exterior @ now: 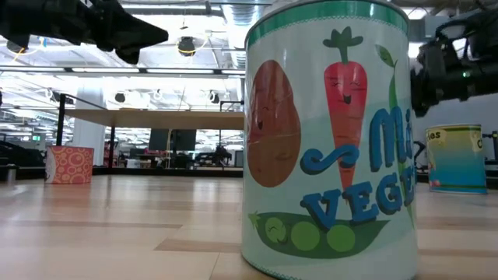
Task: Pick and place cans onto a shelf
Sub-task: Put the canned cherries on the shelf
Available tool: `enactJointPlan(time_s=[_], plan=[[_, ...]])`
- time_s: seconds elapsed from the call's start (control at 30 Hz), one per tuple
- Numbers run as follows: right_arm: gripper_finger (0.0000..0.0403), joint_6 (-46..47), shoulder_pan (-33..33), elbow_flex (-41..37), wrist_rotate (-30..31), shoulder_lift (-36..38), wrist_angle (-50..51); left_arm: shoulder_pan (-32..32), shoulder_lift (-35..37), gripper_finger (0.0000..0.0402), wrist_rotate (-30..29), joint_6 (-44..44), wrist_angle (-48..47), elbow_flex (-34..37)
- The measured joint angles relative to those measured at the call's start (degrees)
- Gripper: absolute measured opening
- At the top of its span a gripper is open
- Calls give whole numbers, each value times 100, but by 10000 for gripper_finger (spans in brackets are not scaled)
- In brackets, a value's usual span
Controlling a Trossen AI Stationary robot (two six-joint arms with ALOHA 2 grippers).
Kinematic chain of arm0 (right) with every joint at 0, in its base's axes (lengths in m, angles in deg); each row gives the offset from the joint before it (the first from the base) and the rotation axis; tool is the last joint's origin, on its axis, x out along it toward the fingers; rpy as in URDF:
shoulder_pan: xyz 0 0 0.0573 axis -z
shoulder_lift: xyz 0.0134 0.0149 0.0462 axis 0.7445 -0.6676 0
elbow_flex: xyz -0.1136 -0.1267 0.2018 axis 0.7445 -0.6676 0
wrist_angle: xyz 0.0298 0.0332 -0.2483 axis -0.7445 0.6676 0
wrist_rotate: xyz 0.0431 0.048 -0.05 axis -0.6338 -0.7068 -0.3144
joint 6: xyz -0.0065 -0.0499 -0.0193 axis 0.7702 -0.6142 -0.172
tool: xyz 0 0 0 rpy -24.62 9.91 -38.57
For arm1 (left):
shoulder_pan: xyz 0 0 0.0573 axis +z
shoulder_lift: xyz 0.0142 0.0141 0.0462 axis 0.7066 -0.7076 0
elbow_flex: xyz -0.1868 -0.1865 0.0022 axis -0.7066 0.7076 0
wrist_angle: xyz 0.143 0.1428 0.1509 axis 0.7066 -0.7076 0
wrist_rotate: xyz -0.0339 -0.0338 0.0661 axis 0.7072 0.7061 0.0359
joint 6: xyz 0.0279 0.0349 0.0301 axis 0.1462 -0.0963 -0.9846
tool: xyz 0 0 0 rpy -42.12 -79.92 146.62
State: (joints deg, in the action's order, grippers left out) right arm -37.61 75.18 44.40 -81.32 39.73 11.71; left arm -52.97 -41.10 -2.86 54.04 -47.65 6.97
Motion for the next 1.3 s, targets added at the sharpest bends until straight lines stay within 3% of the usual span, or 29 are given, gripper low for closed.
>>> enactJointPlan(time_s=[0.1, 0.2, 0.43, 0.73, 0.97, 1.3], plan=[[25, 132, -95, 97, -394, 6, -357, 0, -157, 2, -2, -54, 169, -1], [11, 270, -428, 457, -774, -8, 224, 0, -312, 2, -2, -52, 262, -2], [10, 279, -1835, 1570, 1263, -681, 2278, 0, -552, 2, -118, -8, 362, -3], [11, 1141, -3848, 2530, 2889, -1904, 3864, 0, -572, 2, -120, 36, 415, -4], [22, 2438, -5026, 3147, 3018, -2715, 4743, 0, -572, 2, -127, 95, 413, -4], [117, 4460, -6108, 3972, 3185, -3796, 6933, 0, -572, 2, -144, 191, 410, -4]])
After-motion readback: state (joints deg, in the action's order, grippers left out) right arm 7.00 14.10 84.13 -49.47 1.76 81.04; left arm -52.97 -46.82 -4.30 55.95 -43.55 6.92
